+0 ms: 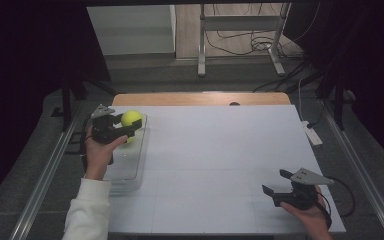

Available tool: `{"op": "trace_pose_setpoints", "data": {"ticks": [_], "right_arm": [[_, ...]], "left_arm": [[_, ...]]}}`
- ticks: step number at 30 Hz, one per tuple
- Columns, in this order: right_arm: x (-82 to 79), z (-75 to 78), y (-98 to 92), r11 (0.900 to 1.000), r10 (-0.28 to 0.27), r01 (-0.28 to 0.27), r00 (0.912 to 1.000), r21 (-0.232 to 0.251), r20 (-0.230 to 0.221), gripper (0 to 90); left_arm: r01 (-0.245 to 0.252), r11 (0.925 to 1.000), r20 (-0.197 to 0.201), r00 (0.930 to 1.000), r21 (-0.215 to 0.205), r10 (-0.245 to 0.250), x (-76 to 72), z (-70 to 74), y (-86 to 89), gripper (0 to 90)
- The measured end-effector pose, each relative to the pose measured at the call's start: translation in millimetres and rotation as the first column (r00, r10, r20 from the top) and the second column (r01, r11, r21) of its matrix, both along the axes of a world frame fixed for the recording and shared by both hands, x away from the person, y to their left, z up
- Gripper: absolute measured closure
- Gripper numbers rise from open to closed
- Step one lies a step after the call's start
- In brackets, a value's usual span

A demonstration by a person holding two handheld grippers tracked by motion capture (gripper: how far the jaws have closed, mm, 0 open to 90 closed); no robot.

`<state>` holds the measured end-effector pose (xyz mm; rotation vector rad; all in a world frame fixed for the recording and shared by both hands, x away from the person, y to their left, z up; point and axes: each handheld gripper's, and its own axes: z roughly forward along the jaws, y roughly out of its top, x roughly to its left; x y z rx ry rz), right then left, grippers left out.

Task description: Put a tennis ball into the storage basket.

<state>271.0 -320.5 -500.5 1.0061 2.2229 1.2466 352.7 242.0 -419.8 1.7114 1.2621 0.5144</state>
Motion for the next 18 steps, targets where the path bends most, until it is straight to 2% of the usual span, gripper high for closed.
{"op": "trace_pose_setpoints", "data": {"ticks": [7,18], "right_arm": [[0.3,-0.4,0.0,1.000,0.000,0.000,1.0000,0.000,-0.001,12.6],[0.3,-0.5,0.4,1.000,0.001,-0.001,1.0000,-0.001,-0.004,12.6]], "left_arm": [[-0.013,0.9998,-0.011,0.9999,0.017,0.013,-1.0,-3.2,4.5,26.8],[-0.040,0.9990,-0.022,0.9989,0.022,0.040,-5.9,-6.2,16.9,26.8]]}}
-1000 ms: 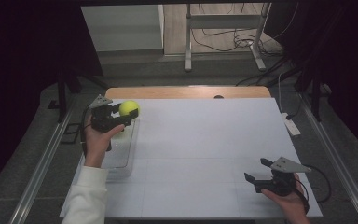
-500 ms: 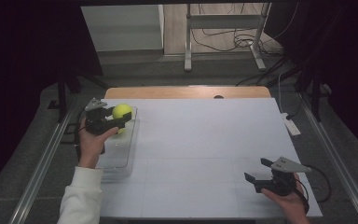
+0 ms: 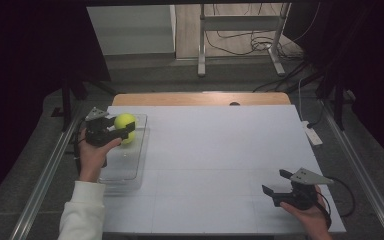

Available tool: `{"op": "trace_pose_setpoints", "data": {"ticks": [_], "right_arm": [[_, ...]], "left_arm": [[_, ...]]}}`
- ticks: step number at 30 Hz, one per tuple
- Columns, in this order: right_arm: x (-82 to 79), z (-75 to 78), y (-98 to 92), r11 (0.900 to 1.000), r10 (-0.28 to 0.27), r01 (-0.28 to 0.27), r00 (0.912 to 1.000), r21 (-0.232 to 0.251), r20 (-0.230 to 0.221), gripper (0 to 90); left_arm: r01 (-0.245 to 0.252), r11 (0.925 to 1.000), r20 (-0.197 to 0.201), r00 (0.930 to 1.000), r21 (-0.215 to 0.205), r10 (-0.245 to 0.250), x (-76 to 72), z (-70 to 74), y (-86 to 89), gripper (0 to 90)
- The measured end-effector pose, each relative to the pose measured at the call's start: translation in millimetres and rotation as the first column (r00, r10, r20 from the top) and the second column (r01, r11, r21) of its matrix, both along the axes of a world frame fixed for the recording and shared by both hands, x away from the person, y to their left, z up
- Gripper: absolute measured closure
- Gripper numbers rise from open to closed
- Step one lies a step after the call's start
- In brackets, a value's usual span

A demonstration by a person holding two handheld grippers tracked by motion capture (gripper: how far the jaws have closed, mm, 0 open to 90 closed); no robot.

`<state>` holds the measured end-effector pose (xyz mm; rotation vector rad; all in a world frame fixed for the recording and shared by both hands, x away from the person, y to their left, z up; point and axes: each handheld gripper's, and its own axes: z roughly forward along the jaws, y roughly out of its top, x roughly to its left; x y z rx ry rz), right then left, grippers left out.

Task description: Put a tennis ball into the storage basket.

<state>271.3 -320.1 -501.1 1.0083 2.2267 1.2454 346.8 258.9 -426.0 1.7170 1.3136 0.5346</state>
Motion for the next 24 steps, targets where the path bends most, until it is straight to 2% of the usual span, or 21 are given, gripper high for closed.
{"op": "trace_pose_setpoints", "data": {"ticks": [24], "right_arm": [[0.6,-0.9,-0.1,1.000,-0.002,0.002,1.0000,0.001,-0.001,12.6]], "left_arm": [[-0.025,0.9996,-0.046,0.9986,0.014,0.026,-6.4,-7.4,17.0,26.8]]}}
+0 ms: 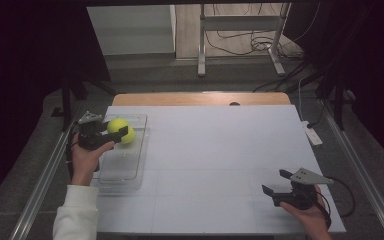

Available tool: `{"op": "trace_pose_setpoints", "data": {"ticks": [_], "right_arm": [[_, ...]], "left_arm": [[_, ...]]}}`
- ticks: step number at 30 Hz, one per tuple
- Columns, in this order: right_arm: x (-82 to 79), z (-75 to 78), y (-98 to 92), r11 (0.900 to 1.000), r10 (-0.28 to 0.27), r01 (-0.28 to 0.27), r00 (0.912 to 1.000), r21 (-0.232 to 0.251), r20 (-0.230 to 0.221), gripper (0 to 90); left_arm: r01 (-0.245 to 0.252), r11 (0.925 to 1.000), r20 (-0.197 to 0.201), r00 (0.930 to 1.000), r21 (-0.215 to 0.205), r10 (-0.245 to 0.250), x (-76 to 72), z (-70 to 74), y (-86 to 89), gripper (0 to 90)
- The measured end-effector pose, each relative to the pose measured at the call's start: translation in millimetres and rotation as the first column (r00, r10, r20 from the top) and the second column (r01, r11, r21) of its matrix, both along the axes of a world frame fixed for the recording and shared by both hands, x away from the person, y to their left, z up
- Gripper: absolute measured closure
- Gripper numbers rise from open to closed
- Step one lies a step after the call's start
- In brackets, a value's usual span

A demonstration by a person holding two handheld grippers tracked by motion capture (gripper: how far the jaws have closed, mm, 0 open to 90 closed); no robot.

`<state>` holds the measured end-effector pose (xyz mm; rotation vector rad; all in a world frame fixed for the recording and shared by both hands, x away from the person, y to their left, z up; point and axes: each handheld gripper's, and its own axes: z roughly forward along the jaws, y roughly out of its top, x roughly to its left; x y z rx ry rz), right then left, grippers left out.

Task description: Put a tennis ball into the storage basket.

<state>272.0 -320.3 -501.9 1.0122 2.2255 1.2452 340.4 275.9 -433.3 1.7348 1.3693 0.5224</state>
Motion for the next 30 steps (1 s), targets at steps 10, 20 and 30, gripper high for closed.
{"op": "trace_pose_setpoints", "data": {"ticks": [10,20,30], "right_arm": [[-0.1,0.0,0.4,1.000,0.000,0.000,1.0000,-0.004,0.000,12.6],[-0.1,0.2,0.4,1.000,0.001,-0.001,1.0000,-0.004,0.001,12.6],[-0.3,0.4,0.4,1.000,0.002,-0.002,1.0000,-0.003,0.001,12.6]], "left_arm": [[-0.012,0.9998,-0.017,0.9998,0.019,0.012,0.2,-0.4,2.0,26.8],[-0.021,0.9989,-0.044,0.9987,0.043,0.023,1.8,-4.0,3.7,26.8],[-0.031,0.9969,-0.087,0.9955,0.072,0.037,4.5,-9.6,5.5,26.8]]}}
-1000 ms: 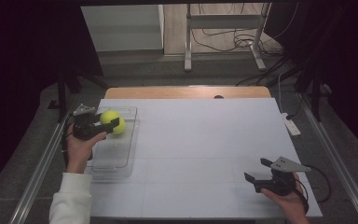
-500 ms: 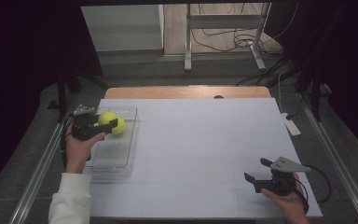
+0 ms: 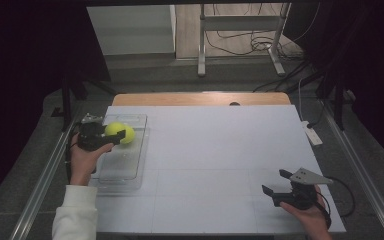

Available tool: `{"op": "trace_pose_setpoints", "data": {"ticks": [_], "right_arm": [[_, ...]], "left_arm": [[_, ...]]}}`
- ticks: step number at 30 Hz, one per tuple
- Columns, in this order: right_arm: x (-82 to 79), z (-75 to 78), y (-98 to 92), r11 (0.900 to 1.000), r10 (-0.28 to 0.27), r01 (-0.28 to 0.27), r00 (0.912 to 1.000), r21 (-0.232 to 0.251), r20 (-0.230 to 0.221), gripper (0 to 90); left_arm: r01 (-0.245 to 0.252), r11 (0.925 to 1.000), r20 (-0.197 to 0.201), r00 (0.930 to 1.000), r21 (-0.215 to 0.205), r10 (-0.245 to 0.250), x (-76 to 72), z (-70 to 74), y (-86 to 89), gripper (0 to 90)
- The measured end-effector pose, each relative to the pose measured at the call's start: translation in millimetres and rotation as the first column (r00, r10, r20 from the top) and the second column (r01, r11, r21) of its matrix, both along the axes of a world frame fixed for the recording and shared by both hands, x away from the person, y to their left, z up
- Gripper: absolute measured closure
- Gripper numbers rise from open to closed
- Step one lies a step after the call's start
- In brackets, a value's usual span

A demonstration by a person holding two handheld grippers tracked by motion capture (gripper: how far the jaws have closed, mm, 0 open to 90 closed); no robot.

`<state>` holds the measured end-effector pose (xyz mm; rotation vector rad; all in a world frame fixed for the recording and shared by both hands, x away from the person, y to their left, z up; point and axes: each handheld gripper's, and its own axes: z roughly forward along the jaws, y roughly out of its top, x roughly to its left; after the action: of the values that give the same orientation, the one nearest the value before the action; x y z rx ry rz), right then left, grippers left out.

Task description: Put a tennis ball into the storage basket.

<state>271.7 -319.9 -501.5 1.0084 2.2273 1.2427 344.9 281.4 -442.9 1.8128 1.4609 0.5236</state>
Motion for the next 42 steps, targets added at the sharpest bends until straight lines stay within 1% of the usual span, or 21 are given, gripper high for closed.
{"op": "trace_pose_setpoints", "data": {"ticks": [2,9,15,18,27,42], "right_arm": [[0.1,-0.1,0.0,1.000,0.000,0.000,1.0000,0.000,0.000,12.6],[-0.1,0.0,0.1,1.000,0.001,-0.001,1.0000,0.000,0.000,12.6],[0.1,0.0,0.1,1.000,0.001,-0.001,1.0000,0.000,0.001,12.6],[0.1,-0.1,0.0,1.000,0.001,-0.001,1.0000,-0.001,0.001,12.6],[0.1,-0.1,0.0,1.000,0.000,0.000,1.0000,-0.001,0.001,12.6],[0.3,-0.3,0.2,1.000,0.001,-0.001,1.0000,-0.001,0.000,12.6]], "left_arm": [[-0.002,0.9999,-0.007,1.0000,0.010,0.002,0.6,-1.0,0.6,26.7],[-0.004,0.9997,-0.028,0.9996,0.024,0.005,2.1,-4.5,1.5,26.8],[-0.010,0.9993,-0.056,0.9984,0.037,0.012,4.4,-10.0,3.6,26.7],[-0.011,0.9991,-0.064,0.9978,0.042,0.013,4.9,-11.7,4.0,26.8],[-0.018,0.9974,-0.107,0.9939,0.070,0.025,7.5,-19.1,5.5,26.7],[-0.017,0.9951,-0.150,0.9882,0.098,0.031,9.9,-26.9,6.0,26.7]]}}
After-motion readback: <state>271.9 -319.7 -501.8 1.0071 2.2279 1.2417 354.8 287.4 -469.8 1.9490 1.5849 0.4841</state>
